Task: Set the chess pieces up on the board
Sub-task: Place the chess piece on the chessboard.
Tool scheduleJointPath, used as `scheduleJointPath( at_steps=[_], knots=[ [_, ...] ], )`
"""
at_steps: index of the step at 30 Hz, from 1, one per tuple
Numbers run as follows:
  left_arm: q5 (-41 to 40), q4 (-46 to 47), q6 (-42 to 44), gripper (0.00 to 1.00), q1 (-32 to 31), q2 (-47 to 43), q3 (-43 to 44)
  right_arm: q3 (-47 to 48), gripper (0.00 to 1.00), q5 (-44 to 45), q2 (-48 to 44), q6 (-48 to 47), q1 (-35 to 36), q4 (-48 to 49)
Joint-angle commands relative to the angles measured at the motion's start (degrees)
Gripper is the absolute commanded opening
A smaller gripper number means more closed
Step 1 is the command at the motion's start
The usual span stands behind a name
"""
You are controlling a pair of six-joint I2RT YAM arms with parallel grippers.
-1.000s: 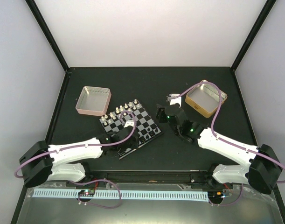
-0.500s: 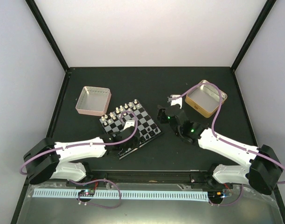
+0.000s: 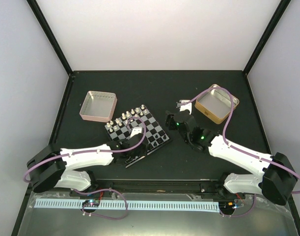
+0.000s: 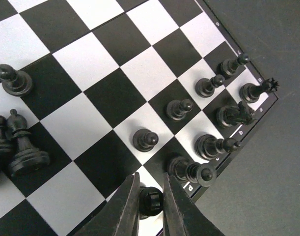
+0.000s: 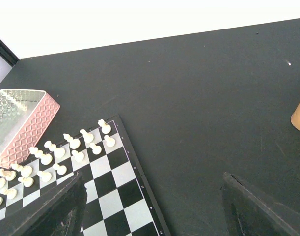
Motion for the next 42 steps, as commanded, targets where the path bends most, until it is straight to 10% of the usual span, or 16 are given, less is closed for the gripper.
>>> scheduleJointPath(
  at_steps=[1,27,42],
  knots=[
    [-0.46,-0.57,-1.05,0.15,-0.34,1.4,0.51,0.1,0.75,2.31,-0.15,0.74,-0.35,0.25],
    [1.04,-0.25,-0.59,0.15,-0.34,-0.15,-0.1,0.01,0.76,2.22,-0.4,0.7,-0.37,0.23],
    [-3.97,-7.88,0.24,0.46,-0.18,-7.0,4.66,0.42,0.76,-2.06,-0.37,-1.34,-0.41,1.1]
  ],
)
